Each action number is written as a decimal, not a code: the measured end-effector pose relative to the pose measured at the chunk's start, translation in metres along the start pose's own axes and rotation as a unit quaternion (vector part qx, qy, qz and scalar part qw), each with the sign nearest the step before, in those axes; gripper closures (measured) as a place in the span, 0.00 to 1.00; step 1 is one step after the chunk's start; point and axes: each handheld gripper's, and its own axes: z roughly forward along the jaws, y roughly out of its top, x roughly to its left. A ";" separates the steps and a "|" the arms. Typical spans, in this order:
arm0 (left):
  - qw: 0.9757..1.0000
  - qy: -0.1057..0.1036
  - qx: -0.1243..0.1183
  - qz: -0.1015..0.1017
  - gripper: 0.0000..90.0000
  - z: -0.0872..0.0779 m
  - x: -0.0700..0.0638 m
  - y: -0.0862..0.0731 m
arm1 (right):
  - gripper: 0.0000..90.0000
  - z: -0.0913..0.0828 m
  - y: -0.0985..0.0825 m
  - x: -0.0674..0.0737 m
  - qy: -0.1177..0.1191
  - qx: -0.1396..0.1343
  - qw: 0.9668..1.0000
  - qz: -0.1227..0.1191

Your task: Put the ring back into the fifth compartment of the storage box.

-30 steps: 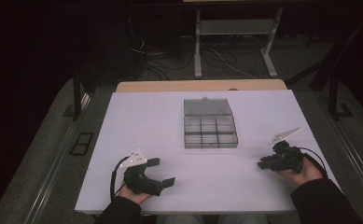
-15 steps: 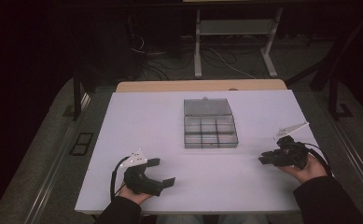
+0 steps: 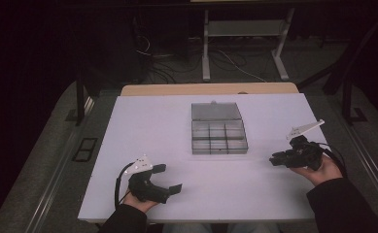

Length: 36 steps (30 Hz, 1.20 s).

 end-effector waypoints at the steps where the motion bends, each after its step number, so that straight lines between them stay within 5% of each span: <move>1: 1.000 -0.001 -0.001 0.000 0.00 0.000 0.000 0.000 | 0.78 -0.001 0.001 0.000 -0.001 -0.001 1.000 0.000; 36: 1.000 -0.003 -0.004 -0.002 0.00 0.000 0.000 0.000 | 0.78 -0.004 0.061 0.008 0.008 -0.014 0.999 -0.043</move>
